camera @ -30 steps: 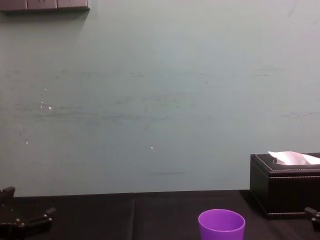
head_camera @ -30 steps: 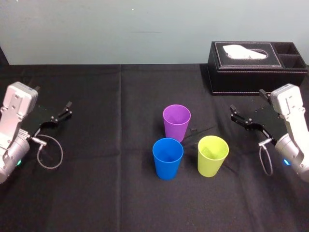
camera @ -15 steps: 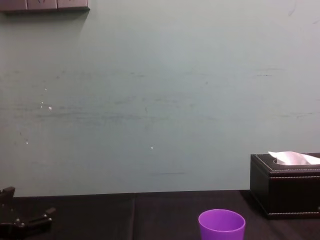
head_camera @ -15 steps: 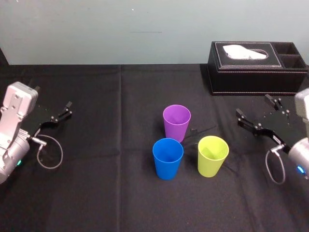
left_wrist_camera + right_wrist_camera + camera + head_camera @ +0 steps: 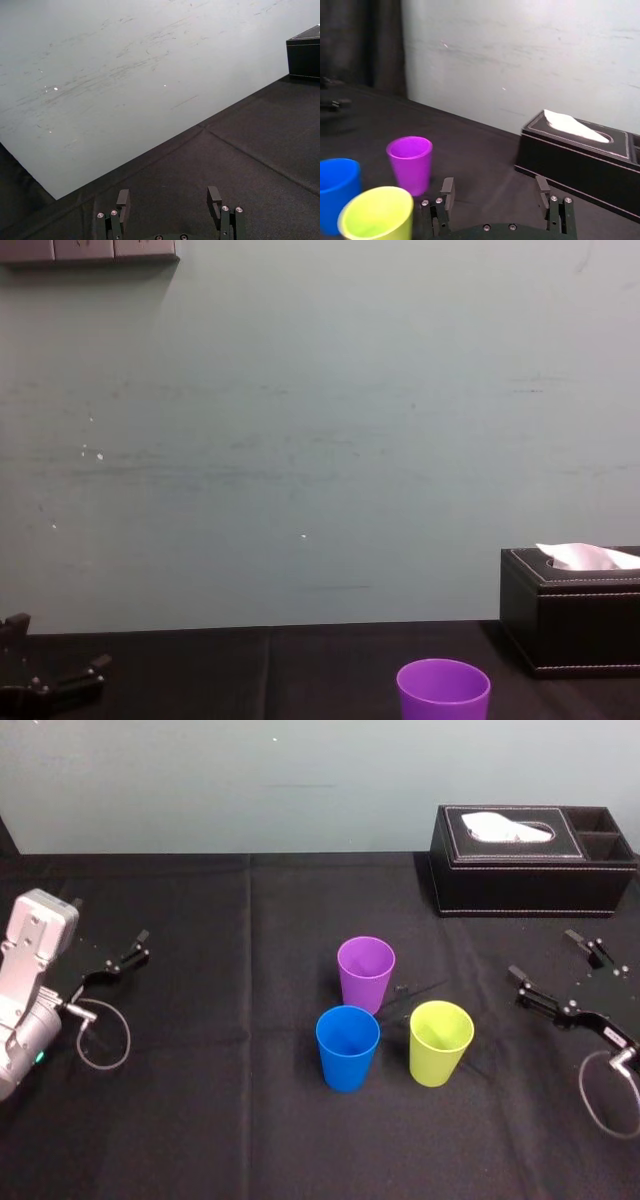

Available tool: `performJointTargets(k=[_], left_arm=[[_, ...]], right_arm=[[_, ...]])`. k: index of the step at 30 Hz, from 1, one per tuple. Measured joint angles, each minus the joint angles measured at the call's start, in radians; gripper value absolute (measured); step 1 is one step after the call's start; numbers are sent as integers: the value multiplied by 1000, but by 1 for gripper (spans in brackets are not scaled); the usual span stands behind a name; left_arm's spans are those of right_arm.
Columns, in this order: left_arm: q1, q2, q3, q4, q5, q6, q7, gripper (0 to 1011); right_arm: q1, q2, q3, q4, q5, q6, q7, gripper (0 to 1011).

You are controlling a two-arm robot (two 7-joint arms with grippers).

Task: Stack the three plastic cups sequentially using one hand.

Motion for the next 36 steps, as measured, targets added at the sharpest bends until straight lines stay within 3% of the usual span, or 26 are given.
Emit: performJointTargets(k=[4,12,23,36], left_arm=[[0,0,0,0,0,0,0,1012],[0,0,0,0,0,0,0,1011],[0,0,0,0,0,0,0,1011],[0,0,0,0,0,0,0,1011]], right_arm=[[-49,24,35,-33,47,-23,64,1004],[-107,48,59,-52,65,-51,149,1004],[-145,43,37,-34,27,-64,222,1004],[-125,5,7,-2,-16,-45,279,1004]])
